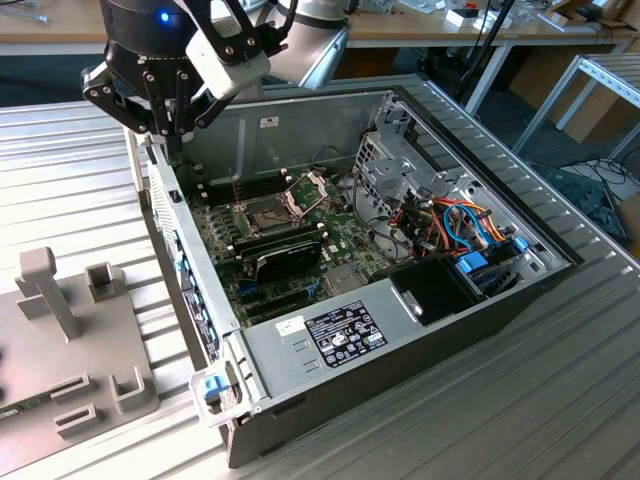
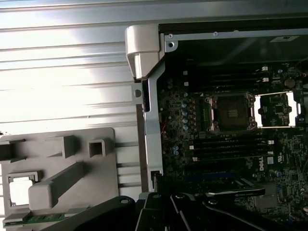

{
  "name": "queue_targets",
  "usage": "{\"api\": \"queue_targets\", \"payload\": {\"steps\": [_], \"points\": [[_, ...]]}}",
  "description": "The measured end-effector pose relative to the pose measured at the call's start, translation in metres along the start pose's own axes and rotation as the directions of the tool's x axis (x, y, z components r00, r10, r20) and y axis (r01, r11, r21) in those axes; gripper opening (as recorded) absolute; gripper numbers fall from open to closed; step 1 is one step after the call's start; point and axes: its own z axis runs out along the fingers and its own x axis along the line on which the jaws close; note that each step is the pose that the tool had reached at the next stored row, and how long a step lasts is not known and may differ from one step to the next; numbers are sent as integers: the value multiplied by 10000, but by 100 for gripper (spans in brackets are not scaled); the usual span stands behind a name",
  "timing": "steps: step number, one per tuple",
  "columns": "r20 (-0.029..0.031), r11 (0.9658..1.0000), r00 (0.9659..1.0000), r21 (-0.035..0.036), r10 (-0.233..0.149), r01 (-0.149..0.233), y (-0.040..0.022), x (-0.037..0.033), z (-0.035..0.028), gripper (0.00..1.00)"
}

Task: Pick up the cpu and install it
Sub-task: 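Reach for the cpu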

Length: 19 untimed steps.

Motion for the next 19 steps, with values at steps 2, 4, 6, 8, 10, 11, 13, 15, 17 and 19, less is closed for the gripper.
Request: {"api": "queue_targets", "payload": {"steps": [2, 4, 6, 8, 10, 11, 13, 15, 17, 19], "points": [[0, 10000, 10000, 0, 0, 0, -1, 10, 0, 11], [0, 10000, 10000, 0, 0, 0, -1, 19, 0, 11], [1, 10000, 10000, 0, 0, 0, -2, 29, -1, 11], [0, 10000, 10000, 0, 0, 0, -3, 35, -1, 11], [0, 10000, 10000, 0, 0, 0, -3, 44, -1, 11], [1, 10000, 10000, 0, 1, -1, -4, 51, -1, 11], [0, 10000, 10000, 0, 0, 0, -5, 59, -2, 11], [0, 10000, 10000, 1, 1, -1, -6, 77, -2, 11], [0, 10000, 10000, 0, 0, 0, -7, 94, -3, 11], [0, 10000, 10000, 0, 0, 0, -9, 113, -3, 11]]}}
